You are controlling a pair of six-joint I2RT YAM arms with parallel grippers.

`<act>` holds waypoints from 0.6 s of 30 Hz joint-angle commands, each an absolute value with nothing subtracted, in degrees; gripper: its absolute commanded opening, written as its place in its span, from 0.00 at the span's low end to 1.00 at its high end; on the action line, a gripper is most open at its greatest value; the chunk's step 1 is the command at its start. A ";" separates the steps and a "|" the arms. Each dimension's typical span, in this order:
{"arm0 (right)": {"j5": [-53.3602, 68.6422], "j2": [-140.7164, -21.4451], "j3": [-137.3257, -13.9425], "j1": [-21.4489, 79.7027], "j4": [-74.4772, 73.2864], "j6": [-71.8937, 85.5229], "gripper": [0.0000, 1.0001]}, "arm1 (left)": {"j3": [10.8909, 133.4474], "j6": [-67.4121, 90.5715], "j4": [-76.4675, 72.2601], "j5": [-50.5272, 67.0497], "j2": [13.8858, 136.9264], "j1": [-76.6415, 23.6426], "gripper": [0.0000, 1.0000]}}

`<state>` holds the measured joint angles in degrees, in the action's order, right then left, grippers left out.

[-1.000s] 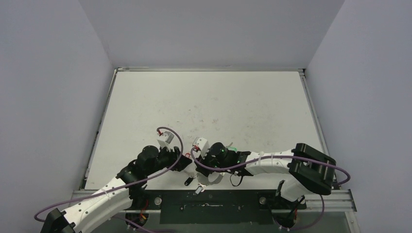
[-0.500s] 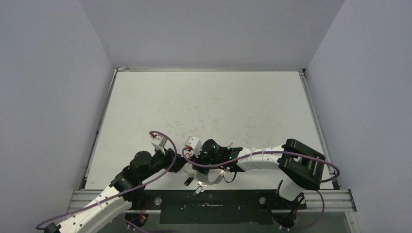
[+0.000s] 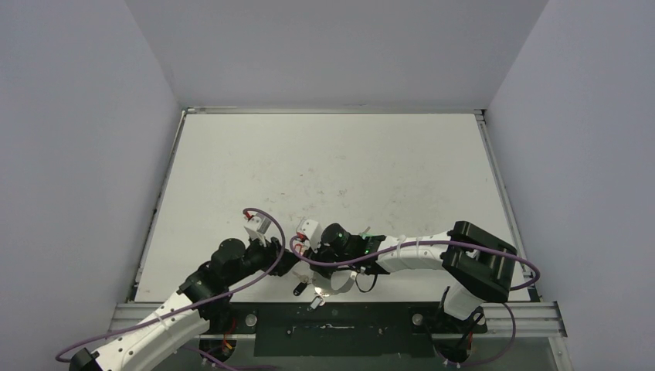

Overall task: Put the keys on the keyring
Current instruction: Pick up the keyring from the center of the board.

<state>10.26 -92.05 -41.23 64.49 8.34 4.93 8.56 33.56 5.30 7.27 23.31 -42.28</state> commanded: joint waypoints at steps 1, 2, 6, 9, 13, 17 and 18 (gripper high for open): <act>8.59 -91.12 -40.91 64.78 8.64 4.28 0.34 | 9.51 32.96 2.24 8.61 24.03 -42.48 0.49; 8.65 -91.27 -41.00 64.79 8.44 4.30 0.29 | 9.44 32.88 2.04 8.61 24.08 -42.47 0.49; 10.30 -91.75 -41.77 64.76 7.42 3.96 0.09 | 9.23 32.58 1.85 8.76 23.96 -42.58 0.48; 11.29 -91.36 -41.64 64.66 7.33 3.95 0.00 | 9.20 32.17 1.84 8.95 23.63 -42.54 0.48; 11.96 -88.63 -40.28 64.47 8.02 3.91 0.00 | 8.20 31.90 0.82 9.99 22.76 -42.61 0.48; 12.94 -83.94 -38.76 64.33 8.07 3.27 0.00 | 6.22 32.36 -3.87 11.20 21.83 -42.62 0.46; 13.40 -82.68 -38.54 64.27 7.82 3.08 0.00 | 5.91 32.42 -5.03 11.47 21.72 -42.63 0.45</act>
<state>11.35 -89.08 -39.33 64.53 6.44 4.19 6.90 33.01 2.22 9.41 22.57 -42.30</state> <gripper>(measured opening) 0.026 0.463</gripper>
